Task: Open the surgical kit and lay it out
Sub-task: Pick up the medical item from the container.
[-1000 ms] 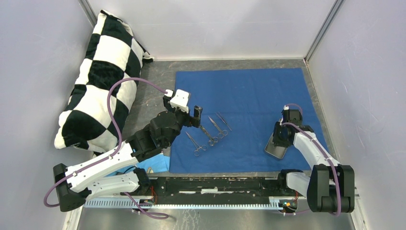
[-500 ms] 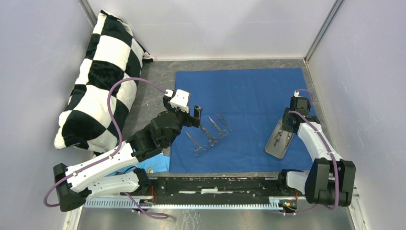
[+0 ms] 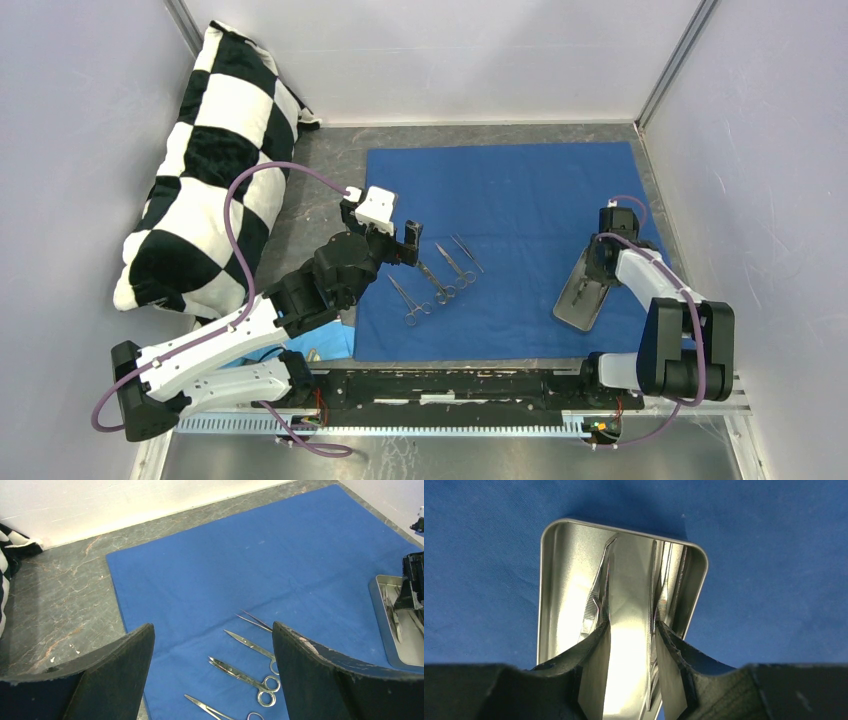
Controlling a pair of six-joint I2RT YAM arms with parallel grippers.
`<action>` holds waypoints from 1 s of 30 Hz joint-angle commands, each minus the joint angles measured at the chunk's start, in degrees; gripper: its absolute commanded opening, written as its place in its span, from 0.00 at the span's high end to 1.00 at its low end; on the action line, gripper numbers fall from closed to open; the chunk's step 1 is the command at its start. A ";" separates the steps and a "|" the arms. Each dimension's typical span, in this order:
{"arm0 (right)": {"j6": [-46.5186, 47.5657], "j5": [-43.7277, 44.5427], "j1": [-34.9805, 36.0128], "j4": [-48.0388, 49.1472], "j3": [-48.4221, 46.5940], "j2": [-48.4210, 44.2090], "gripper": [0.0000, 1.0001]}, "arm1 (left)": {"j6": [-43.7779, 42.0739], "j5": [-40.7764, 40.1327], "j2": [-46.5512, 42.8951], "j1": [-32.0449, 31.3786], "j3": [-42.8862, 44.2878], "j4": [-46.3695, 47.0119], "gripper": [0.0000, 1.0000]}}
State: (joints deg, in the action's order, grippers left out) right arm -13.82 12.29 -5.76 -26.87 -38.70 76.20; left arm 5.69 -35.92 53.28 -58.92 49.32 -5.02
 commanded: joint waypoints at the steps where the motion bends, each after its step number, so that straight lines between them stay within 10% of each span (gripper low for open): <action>1: -1.42 -1.07 -0.41 2.00 2.50 -0.90 0.56 | -1.03 -0.34 -0.62 -0.03 1.53 1.29 0.07; 30: 1.78 -3.75 -1.58 1.16 6.29 -6.16 0.99 | -0.63 -0.01 -0.70 -0.05 1.41 1.31 0.07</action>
State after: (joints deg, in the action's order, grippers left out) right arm -12.45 8.16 -7.14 -24.84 -32.08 69.47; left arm 5.69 -35.83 53.19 -58.89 49.32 -5.02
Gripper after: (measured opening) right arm 0.036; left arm 0.928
